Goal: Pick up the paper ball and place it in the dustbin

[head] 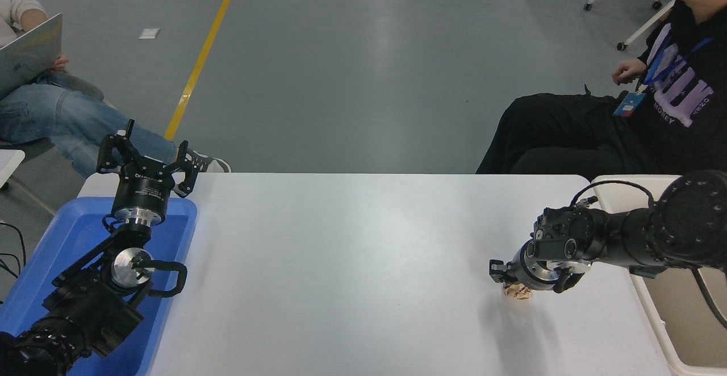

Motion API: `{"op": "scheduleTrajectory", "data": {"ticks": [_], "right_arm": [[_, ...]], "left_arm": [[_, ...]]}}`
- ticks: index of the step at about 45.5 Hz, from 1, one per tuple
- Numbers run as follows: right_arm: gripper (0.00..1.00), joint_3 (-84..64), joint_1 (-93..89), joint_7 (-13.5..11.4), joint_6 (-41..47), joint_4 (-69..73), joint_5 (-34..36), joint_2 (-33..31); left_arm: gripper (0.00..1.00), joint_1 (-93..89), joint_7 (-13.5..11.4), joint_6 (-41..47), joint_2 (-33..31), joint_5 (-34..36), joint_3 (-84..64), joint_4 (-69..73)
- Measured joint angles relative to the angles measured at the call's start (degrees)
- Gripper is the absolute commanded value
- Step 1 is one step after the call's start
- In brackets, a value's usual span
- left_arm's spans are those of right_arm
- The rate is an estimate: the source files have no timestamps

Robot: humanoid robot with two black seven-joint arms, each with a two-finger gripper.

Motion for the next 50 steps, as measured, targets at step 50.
{"op": "scheduleTrajectory", "data": {"ticks": [50], "right_arm": [[0.0,-7.5,53.1,0.4,31.2,29.0,4.3,-21.7]], "left_arm": [[0.99,0.0,0.0,0.0,0.0,0.0,0.0,0.0]]}}
